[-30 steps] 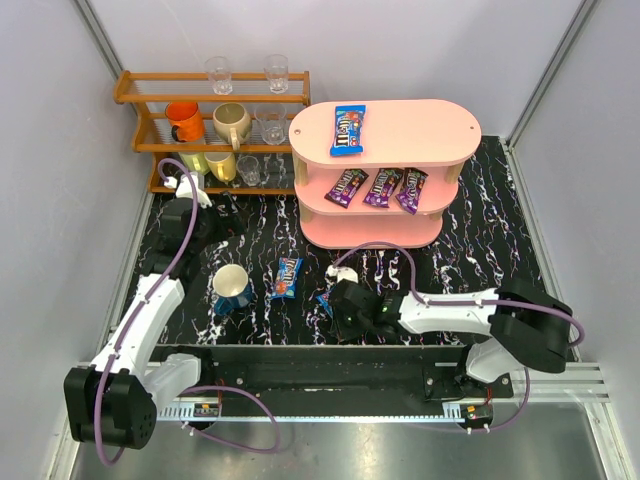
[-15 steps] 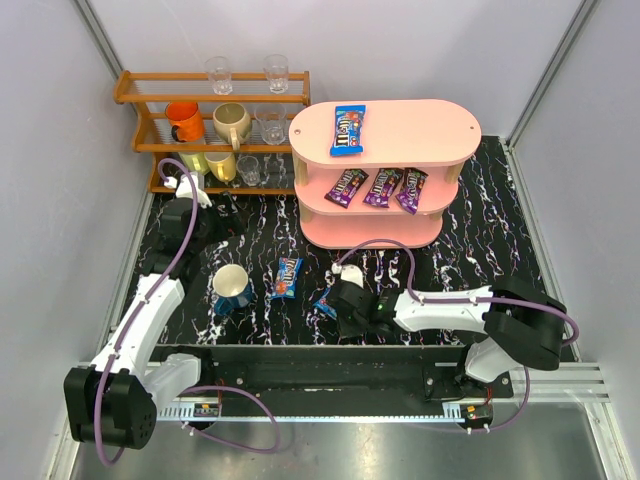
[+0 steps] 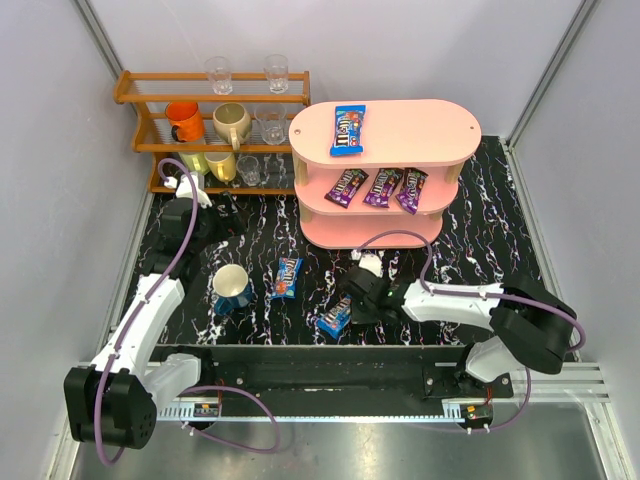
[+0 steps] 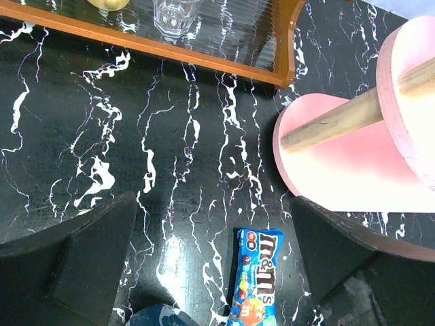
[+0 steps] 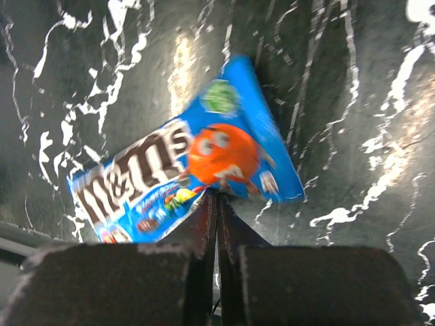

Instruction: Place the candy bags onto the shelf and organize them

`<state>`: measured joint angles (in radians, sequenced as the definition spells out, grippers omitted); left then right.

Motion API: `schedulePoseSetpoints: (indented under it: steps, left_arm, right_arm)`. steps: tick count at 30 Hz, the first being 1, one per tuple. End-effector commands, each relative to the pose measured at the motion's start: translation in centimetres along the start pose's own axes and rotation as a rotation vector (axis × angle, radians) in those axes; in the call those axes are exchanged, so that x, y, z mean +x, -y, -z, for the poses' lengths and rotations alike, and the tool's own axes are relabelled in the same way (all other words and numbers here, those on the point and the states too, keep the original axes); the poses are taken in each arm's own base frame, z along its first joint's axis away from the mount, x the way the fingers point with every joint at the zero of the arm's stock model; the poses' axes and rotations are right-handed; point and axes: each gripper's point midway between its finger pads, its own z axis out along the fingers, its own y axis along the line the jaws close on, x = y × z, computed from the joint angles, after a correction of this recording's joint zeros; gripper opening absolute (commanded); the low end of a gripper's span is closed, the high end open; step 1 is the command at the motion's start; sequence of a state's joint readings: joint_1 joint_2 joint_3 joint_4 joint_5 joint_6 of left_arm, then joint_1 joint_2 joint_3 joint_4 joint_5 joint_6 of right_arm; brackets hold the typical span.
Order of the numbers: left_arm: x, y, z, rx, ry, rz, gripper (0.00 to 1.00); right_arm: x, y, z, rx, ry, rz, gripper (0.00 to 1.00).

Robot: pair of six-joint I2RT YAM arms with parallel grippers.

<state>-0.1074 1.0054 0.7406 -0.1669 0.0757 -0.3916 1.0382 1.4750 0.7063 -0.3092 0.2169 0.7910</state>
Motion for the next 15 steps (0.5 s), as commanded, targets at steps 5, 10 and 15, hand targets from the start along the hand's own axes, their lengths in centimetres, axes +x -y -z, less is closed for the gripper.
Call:
schedulePoseSetpoints:
  steps: [5, 10, 15]
  left_arm:
    - [-2.9, 1.0, 0.2, 0.023, 0.074, -0.012, 0.99]
    - [-2.9, 0.9, 0.2, 0.018, 0.073, -0.013, 0.99]
    - [-3.0, 0.8, 0.3, 0.015, 0.075, -0.016, 0.99]
  right_arm:
    - [-0.2, 5.1, -1.1, 0.167, -0.035, -0.01, 0.0]
    - [-1.9, 5.3, -2.0, 0.191, -0.016, 0.018, 0.0]
    - [-4.0, 4.8, -2.4, 0.189, 0.017, 0.04, 0.0]
